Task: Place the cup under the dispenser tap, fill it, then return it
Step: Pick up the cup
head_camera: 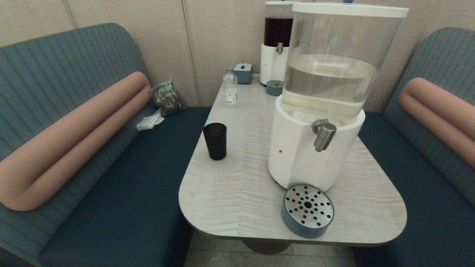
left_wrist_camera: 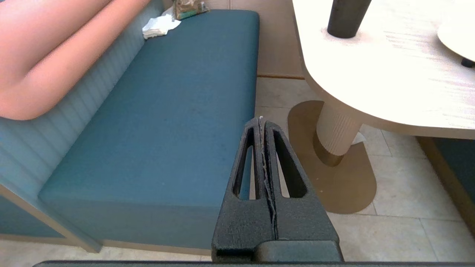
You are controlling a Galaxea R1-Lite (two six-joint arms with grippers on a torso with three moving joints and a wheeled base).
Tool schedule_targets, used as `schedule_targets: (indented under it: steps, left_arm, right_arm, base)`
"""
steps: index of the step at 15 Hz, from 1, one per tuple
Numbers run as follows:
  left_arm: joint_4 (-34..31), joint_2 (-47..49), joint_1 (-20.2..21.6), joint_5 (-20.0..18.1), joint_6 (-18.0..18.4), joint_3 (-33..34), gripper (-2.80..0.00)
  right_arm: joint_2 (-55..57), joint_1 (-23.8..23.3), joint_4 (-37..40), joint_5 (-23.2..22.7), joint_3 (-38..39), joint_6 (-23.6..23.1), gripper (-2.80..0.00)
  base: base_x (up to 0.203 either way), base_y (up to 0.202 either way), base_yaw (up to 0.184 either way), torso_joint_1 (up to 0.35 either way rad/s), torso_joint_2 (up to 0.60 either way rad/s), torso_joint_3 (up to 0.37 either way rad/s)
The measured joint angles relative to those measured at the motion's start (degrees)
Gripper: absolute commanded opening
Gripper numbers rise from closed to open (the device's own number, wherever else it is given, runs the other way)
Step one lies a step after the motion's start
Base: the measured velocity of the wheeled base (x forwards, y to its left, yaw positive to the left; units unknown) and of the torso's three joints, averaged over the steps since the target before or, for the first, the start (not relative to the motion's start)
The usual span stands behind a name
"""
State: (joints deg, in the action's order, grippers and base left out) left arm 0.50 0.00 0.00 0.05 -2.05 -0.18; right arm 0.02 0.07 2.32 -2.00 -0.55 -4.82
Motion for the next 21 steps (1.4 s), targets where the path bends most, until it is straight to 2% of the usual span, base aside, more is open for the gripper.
schedule_targets:
  steps: [3, 6, 10, 12, 15, 16, 21]
  left_arm:
    - [-0.13, 0.00, 0.00, 0.05, -1.94, 0.13, -2.80]
    - [-0.63, 0.04, 0.00, -0.42, -2.19, -0.66, -2.80]
    - [-5.46, 5.83, -0.19, -4.23, -4.85, -15.80, -2.80]
    - [-3.55, 14.54, -0.83, -6.46, -6.55, -22.45, -2.80]
    - [3.93, 29.18, -1.60, -11.31, -7.67, -29.02, -2.80]
    - [7.89, 34.74, -1.78, -13.27, -7.65, -29.61, 0.00]
    - [33.88, 61.50, -2.11, -20.41, -6.98, -29.25, 0.00]
  right_arm:
    - [0.00, 0.00, -0.04, 0.02, 0.02, 0.01, -2.80]
    - [0.00, 0.00, -0.06, 0.00, 0.02, 0.02, -2.80]
    - [0.00, 0.00, -0.06, 0.02, 0.02, 0.02, -2.80]
    - [0.00, 0.00, -0.04, 0.01, 0.02, 0.02, -2.80]
    - [0.00, 0.00, -0.04, 0.00, 0.02, 0.02, -2.80]
    - [0.00, 0.00, -0.04, 0.02, 0.02, 0.02, -2.80]
    - [0.00, 0.00, -0.04, 0.02, 0.02, 0.05, -2.80]
  base:
    - [0.000, 0.000, 0.000, 0.000, 0.00, 0.000]
    - [0.000, 0.000, 0.000, 0.000, 0.00, 0.000]
    - [0.000, 0.000, 0.000, 0.000, 0.00, 0.000]
    - [0.000, 0.000, 0.000, 0.000, 0.00, 0.000]
    - [0.000, 0.000, 0.000, 0.000, 0.00, 0.000]
    - [0.000, 0.000, 0.000, 0.000, 0.00, 0.000]
    - [0.000, 0.000, 0.000, 0.000, 0.00, 0.000]
